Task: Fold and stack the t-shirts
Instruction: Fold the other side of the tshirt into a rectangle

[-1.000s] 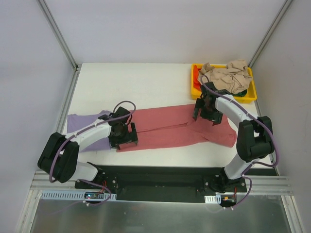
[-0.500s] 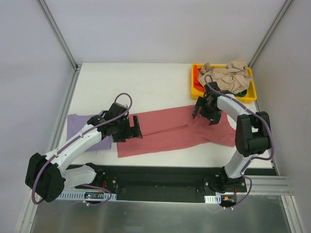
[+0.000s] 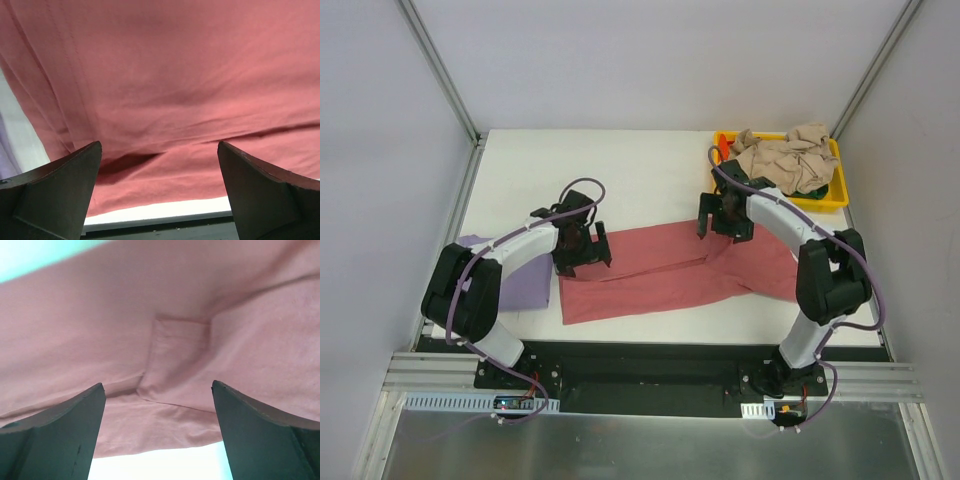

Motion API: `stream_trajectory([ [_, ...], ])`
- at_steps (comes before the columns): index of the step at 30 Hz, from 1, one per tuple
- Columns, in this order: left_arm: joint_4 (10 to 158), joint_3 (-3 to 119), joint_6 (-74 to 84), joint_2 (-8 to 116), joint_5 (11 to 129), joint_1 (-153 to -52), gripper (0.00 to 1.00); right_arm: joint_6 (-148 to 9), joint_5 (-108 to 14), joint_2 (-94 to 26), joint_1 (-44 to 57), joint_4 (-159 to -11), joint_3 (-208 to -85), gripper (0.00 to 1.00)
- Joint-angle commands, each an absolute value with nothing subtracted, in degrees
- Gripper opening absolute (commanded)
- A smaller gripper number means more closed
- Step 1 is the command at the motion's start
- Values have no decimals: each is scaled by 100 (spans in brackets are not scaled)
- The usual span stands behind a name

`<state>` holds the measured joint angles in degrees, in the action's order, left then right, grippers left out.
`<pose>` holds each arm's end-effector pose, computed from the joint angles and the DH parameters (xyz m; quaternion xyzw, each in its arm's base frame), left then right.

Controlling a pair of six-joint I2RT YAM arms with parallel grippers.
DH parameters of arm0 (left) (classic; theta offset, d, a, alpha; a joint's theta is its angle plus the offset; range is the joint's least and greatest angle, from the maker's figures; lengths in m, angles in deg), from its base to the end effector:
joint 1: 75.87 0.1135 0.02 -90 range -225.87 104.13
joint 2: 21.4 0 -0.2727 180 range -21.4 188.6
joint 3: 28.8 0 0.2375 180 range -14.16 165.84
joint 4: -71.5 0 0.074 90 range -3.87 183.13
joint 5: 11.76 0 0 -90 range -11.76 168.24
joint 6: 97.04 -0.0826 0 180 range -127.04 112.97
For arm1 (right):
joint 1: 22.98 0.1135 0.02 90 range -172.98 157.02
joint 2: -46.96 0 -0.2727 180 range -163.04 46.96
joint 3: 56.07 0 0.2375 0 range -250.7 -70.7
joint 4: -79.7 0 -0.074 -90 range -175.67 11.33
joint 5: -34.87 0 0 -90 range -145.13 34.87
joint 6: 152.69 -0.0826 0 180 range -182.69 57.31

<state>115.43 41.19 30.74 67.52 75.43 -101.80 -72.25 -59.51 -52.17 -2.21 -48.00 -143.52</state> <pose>0.2778 -0.1396 0.1698 -0.0946 0.9672 -0.1440 0.1867 0.3430 0.1233 0.1942 -0.0865 0.9698 0.0229 0.2269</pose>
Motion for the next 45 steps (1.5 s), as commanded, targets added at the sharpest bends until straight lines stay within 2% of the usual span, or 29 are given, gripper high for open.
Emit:
stream_trajectory([
  [1,11294,3981,2918,6780,7253,-9934,99,-7182,-6549,-5639,13,-4410,-15050,86],
  [10,11179,3637,2909,6807,7314,-9811,99,-7464,-6831,-6466,22,-4093,-15674,57],
  [16,11136,3585,2900,6833,7226,-9758,99,-7675,-6955,-6791,-66,-3882,-15842,48],
  [19,11135,3549,2900,6789,7253,-9731,99,-7719,-6937,-6835,-84,-3917,-15772,38],
  [24,11135,3514,2900,6719,7270,-9705,99,-7763,-6946,-6835,-119,-3891,-15728,36],
  [34,11135,3462,2882,6570,7226,-9670,99,-7780,-6919,-6774,-163,-4075,-15596,15],
  [45,11135,3435,2882,6534,7218,-9652,99,-7833,-6392,-6695,-215,-4524,-15420,29],
])
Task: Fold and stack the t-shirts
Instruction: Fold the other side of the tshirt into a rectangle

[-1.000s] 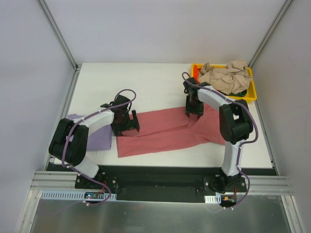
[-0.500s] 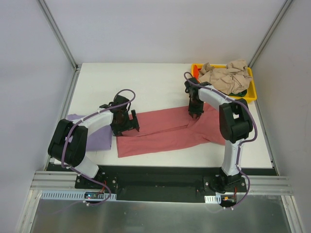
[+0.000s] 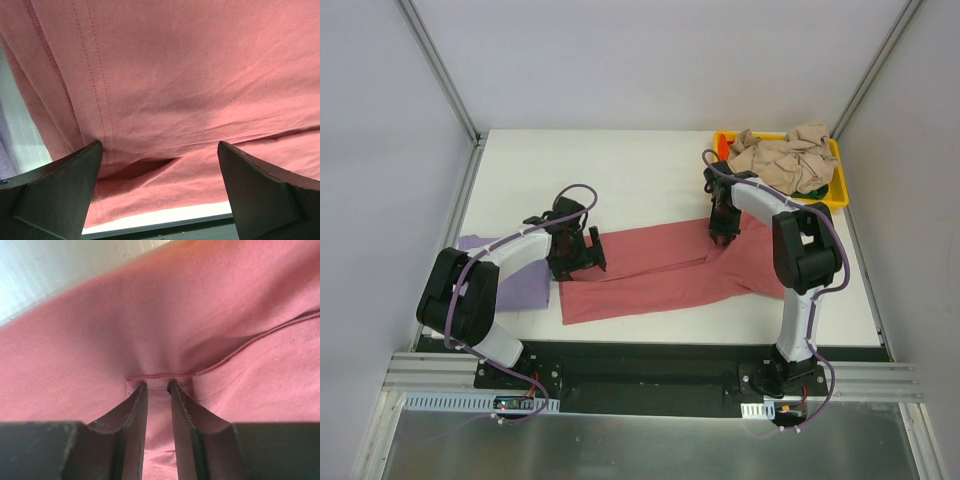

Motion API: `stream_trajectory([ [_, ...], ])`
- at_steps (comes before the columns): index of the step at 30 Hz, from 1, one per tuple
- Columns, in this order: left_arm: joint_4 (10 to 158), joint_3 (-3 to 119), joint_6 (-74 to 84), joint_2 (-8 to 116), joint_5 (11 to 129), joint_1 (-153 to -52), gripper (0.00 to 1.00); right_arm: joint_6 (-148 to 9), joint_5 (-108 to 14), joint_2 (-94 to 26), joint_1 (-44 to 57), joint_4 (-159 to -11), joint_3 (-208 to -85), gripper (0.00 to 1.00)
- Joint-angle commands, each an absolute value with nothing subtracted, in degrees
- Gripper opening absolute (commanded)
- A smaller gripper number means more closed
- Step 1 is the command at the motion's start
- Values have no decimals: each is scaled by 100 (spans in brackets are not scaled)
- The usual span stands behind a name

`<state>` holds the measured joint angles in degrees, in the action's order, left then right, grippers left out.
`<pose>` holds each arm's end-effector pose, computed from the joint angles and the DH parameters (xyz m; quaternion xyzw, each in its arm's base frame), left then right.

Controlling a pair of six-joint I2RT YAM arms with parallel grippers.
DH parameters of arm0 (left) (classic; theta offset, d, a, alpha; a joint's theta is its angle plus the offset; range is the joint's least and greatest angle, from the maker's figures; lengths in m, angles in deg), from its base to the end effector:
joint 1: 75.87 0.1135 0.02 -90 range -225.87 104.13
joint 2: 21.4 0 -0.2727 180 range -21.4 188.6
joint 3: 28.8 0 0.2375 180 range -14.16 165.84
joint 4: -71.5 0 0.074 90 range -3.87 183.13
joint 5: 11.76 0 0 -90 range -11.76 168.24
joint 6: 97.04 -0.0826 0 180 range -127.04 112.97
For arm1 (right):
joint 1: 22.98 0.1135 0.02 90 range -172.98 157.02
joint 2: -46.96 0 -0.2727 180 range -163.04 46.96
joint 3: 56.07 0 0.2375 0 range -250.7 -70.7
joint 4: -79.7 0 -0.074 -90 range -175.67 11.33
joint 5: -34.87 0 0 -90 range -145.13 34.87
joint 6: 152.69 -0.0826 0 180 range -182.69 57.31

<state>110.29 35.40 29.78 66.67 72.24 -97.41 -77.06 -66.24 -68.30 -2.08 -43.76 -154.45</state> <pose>0.2756 -0.1181 0.1512 -0.1167 0.9634 -0.1595 0.1813 0.3867 0.1306 0.1426 -0.0422 0.9841 -0.0478 0.1658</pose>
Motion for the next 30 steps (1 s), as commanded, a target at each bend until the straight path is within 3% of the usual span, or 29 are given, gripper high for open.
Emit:
stream_trajectory([
  [1,11135,3435,2882,6526,7200,-9652,99,-7842,-6374,-6686,-224,-4541,-15420,30],
  [11,11127,3444,2882,6534,7200,-9652,99,-8079,-6032,-6554,-268,-4831,-15314,41],
  [20,11092,3444,2900,6605,7147,-9652,99,-8211,-6443,-6835,-224,-4691,-15314,44],
  [24,11092,3444,2909,6640,7174,-9652,99,-8290,-6787,-6940,-136,-4524,-15358,36],
  [27,11092,3444,2909,6666,7156,-9652,99,-8264,-6613,-7002,-136,-4602,-15341,36],
  [30,11092,3444,2909,6666,7165,-9652,99,-8237,-6401,-6976,-128,-4892,-15209,21],
])
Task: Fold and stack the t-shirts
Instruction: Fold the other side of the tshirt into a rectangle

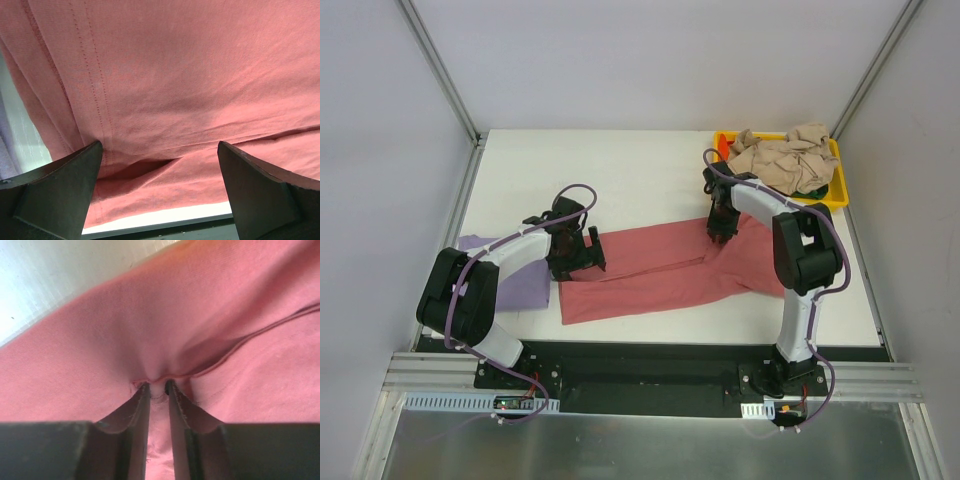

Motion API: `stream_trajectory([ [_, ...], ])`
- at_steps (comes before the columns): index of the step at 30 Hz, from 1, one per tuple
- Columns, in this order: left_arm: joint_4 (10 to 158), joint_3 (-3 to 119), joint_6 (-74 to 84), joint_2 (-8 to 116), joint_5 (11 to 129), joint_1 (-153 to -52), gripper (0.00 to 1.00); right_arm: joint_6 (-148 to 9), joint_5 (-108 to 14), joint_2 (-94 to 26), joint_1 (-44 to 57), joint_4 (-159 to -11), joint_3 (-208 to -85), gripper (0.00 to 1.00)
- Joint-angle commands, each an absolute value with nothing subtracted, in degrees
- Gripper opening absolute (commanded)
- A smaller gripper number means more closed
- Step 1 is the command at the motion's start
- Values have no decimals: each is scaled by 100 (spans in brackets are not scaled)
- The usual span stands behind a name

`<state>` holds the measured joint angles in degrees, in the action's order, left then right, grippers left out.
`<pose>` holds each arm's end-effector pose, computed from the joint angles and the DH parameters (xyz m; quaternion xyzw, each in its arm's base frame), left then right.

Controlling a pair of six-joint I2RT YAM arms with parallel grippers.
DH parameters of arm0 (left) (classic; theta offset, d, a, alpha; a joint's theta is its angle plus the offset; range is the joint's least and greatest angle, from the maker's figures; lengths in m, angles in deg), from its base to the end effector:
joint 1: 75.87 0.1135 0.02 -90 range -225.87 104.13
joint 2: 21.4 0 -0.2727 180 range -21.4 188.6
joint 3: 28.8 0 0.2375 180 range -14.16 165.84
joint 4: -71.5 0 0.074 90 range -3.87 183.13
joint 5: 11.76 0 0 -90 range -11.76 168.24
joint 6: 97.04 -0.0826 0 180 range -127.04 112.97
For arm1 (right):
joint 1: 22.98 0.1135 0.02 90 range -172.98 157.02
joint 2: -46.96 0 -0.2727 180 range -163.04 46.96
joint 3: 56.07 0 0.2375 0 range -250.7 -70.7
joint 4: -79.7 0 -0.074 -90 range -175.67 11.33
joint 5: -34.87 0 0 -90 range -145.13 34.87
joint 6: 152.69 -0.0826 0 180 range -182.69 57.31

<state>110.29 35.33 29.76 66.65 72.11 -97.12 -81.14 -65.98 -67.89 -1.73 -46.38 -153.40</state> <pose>0.2759 -0.1167 0.1510 -0.1188 0.9632 -0.1597 0.1808 0.3882 0.1343 0.1424 -0.0088 0.9826 -0.0332 0.1827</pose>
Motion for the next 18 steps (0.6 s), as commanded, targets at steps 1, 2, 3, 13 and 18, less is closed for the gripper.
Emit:
stream_trajectory([
  [1,11092,3435,2909,6657,7165,-9652,99,-8220,-6409,-6941,-128,-4971,-15174,12],
  [2,11092,3444,2909,6649,7156,-9652,99,-8211,-6427,-6889,-128,-5042,-15139,6],
  [3,11092,3435,2909,6631,7156,-9652,99,-8176,-6470,-6836,-119,-5112,-15113,1],
  [13,11092,3435,2909,6596,7174,-9652,99,-7869,-6919,-5764,4,-5025,-14963,1],
  [18,11100,3435,2918,6587,7156,-9652,99,-7737,-6779,-5736,145,-4972,-15042,1],
])
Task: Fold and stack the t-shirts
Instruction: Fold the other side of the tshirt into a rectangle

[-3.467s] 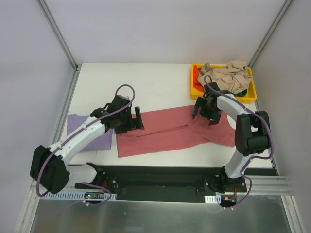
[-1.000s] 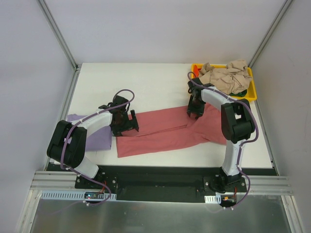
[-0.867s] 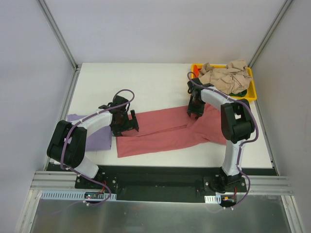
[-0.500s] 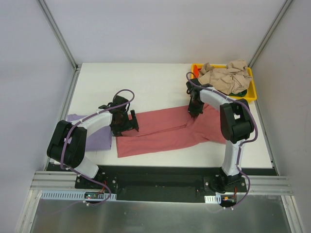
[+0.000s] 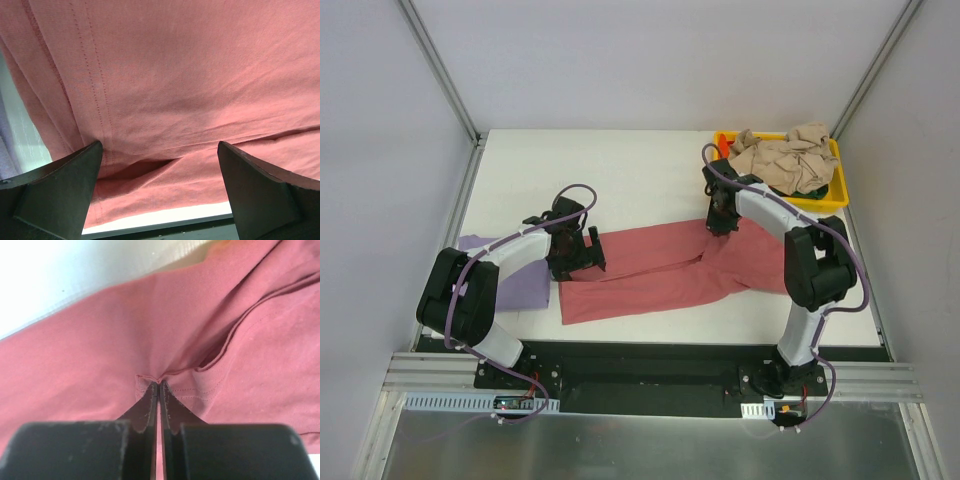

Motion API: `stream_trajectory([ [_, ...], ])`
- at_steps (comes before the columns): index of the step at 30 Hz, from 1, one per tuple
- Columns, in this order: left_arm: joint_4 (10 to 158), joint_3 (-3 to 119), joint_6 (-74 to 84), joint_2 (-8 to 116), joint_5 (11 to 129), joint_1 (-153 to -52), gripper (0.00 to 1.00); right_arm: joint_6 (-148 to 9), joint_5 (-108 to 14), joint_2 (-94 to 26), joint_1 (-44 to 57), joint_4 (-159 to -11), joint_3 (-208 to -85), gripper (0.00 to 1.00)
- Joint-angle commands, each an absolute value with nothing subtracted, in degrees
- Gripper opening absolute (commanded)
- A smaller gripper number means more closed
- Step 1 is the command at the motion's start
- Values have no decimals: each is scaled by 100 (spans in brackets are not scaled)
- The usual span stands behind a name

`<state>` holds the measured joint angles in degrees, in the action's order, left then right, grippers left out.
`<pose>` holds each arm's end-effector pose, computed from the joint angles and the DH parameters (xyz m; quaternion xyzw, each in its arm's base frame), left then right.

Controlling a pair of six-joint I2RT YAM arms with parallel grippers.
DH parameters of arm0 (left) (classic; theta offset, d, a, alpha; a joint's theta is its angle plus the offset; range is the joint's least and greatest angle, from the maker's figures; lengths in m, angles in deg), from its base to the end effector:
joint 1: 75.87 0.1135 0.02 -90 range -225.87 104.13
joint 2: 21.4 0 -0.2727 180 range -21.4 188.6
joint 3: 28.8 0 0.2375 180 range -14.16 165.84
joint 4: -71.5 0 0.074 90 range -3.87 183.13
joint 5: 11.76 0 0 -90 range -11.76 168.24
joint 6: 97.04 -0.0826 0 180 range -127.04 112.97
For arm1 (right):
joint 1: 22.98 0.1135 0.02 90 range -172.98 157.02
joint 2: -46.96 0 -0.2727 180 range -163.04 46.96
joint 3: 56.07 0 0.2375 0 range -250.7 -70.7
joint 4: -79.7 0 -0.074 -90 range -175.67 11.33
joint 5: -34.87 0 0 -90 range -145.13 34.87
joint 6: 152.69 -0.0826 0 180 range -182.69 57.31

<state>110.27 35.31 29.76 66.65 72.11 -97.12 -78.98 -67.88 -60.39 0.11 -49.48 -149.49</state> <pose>0.2758 -0.1167 0.1509 -0.1188 0.9632 -0.1597 0.1808 0.3731 0.1392 0.1768 -0.0333 0.9695 -0.0288 0.2410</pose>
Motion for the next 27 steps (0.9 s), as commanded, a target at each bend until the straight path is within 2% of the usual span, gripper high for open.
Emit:
stream_trajectory([
  [1,11092,3418,2918,6587,7156,-9652,99,-7728,-6752,-5780,154,-4955,-15077,2],
  [5,11092,3426,2918,6570,7156,-9652,99,-7763,-6761,-6149,180,-4771,-15331,7],
  [9,11092,3418,2909,6534,7174,-9652,99,-7807,-6936,-6352,215,-4577,-15586,16],
  [10,11092,3418,2909,6534,7174,-9652,99,-7815,-7006,-6334,207,-4576,-15596,23],
  [12,11092,3409,2900,6534,7182,-9652,99,-7763,-7077,-6264,206,-4550,-15613,30],
  [14,11100,3418,2909,6543,7217,-9652,99,-7710,-7121,-6159,215,-4541,-15596,43],
  [17,11100,3400,2926,6534,7323,-9635,99,-7623,-6999,-5983,189,-4515,-15534,54],
  [19,11109,3391,2926,6517,7332,-9600,99,-7508,-6771,-5922,198,-4559,-15508,57],
  [22,11135,3382,2935,6473,7376,-9591,99,-7499,-6462,-5877,215,-4673,-15438,57],
  [27,11127,3382,2944,6473,7350,-9582,99,-7464,-6874,-6131,426,-4489,-15613,55],
])
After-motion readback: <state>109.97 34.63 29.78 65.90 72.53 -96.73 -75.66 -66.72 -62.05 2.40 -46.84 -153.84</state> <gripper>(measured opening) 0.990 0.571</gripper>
